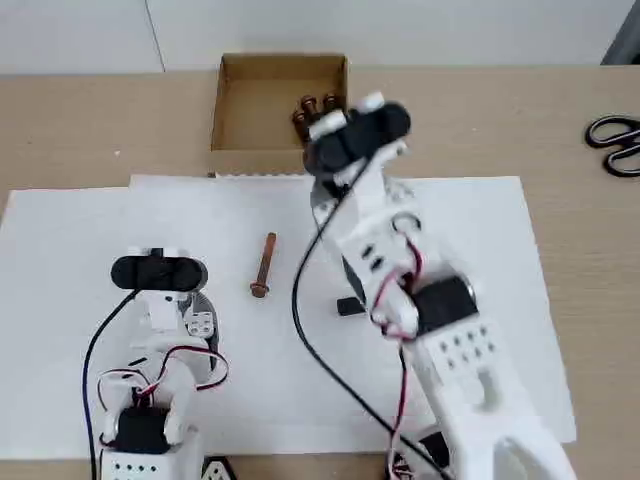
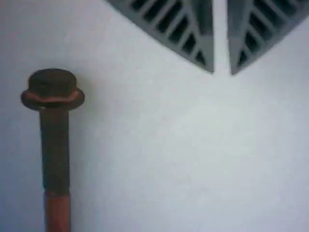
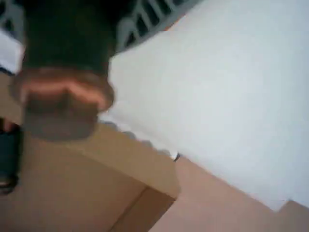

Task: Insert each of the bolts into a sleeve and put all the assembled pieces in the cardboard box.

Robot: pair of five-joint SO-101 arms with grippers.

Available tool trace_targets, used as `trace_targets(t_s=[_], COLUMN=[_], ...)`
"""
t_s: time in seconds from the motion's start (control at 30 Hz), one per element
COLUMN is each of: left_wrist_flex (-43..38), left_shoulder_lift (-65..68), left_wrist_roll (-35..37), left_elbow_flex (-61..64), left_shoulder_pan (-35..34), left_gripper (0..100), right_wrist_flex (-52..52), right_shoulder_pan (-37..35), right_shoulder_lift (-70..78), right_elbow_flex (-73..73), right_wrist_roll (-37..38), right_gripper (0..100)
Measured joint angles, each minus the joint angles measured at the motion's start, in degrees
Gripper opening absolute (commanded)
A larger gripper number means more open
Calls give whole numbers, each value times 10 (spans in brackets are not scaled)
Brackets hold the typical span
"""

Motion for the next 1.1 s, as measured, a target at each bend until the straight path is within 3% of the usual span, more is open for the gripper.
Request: trace_targets(t_s=[0.33, 0.67, 0.9, 1.1], left_wrist_flex=[0, 0, 0, 0], left_shoulder_lift=[0, 0, 0, 0], left_wrist_roll=[0, -1, -1, -1], left_elbow_flex=[0, 0, 0, 0], left_shoulder_pan=[-13, -17, -17, -17], left_gripper=[6, 6, 6, 6], right_wrist_flex=[0, -5, -64, -67], right_shoulder_pan=[59, 57, 57, 56], right_shoulder_lift=[385, 677, 841, 920], right_elbow_flex=[-350, -607, -729, -810], right_wrist_roll=[18, 164, 291, 338], right_gripper=[2, 3, 7, 200])
